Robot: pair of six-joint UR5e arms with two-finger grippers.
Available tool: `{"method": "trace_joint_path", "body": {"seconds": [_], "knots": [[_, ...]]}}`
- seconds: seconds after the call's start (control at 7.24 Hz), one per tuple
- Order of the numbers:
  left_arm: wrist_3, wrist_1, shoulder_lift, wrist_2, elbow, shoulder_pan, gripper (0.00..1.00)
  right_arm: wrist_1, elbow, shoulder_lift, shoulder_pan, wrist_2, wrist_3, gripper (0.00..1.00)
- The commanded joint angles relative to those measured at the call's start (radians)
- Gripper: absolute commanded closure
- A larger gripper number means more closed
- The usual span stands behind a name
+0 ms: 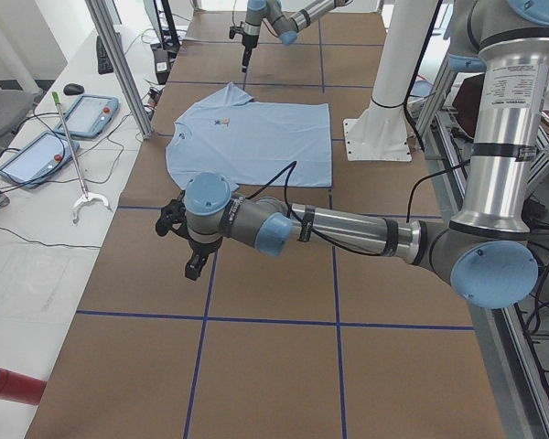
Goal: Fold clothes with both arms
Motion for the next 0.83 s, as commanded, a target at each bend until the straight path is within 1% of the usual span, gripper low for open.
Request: {"method": "trace_joint_path", "body": {"seconds": [0.0,0.14,0.28,0.69], "knots": [[-0.019,-0.004,0.000,-0.001,-0.001,0.003,0.00,0.011,-0.084,0.083,-0.017,-0.045,0.023,0.38],[-0.018,-0.005,0.000,0.000,0.002,0.003,0.00,0.011,-0.086,0.079,-0.016,-0.052,0.010,0.40],[-0.018,-0.019,0.001,0.003,0.004,0.003,0.00,0.010,-0.102,0.080,-0.014,-0.083,-0.029,0.41],[-0.019,-0.022,0.003,0.005,0.004,0.004,0.00,0.008,-0.116,0.077,-0.003,-0.095,-0.050,0.41]]}}
